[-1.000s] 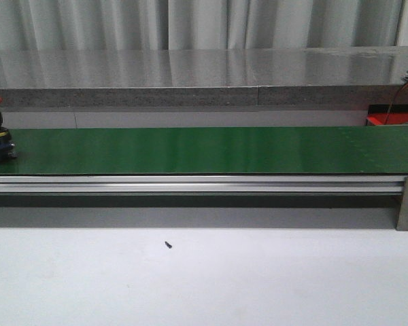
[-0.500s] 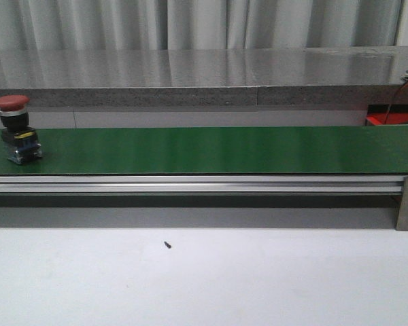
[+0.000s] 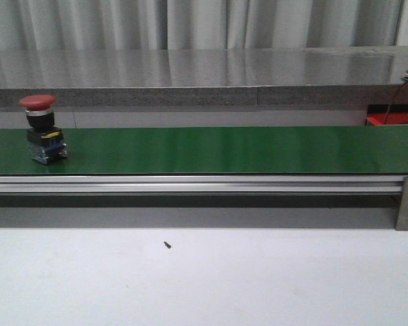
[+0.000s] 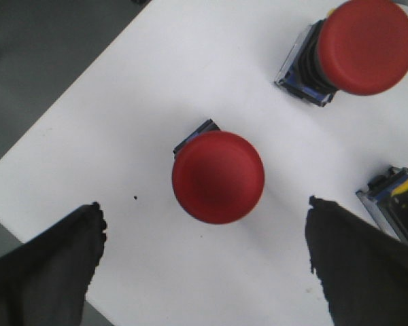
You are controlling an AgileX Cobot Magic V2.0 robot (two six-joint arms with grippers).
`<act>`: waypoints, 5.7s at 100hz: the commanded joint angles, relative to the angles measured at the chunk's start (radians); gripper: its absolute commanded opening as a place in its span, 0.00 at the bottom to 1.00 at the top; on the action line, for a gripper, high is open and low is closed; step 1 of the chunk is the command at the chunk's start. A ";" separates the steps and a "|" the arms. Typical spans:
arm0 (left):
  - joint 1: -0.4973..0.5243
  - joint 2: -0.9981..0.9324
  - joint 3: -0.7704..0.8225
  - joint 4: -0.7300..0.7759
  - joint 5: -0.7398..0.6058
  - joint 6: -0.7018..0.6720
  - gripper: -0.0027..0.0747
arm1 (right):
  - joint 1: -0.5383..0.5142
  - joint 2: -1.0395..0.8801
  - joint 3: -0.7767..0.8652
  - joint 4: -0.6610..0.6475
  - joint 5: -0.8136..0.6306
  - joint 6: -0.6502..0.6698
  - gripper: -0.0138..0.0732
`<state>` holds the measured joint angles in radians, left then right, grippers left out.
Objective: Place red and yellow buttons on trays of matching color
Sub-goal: 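Lower the left gripper onto a second red push-button and grasp it, then set the second red button on the belt and open left gripper, then move the right gripper above the first red button riding the belt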
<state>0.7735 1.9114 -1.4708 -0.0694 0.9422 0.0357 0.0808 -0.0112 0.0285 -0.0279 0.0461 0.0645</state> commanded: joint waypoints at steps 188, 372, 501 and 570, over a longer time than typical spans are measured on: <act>-0.497 -0.242 -0.047 -0.038 0.095 0.094 0.27 | 0.000 0.006 -0.018 0.000 -0.080 -0.002 0.08; -0.787 -1.074 0.701 -0.230 -0.562 0.294 0.79 | 0.001 0.006 -0.018 0.000 -0.210 -0.002 0.08; -0.787 -1.215 0.876 -0.257 -0.626 0.294 0.01 | 0.001 0.837 -0.870 0.110 0.698 0.014 0.88; -0.787 -1.215 0.876 -0.259 -0.624 0.294 0.01 | 0.058 1.351 -1.155 0.267 0.709 -0.181 0.84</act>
<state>-0.0055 0.7013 -0.5686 -0.3092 0.3933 0.3286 0.1278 1.3278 -1.0693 0.2232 0.8030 -0.0970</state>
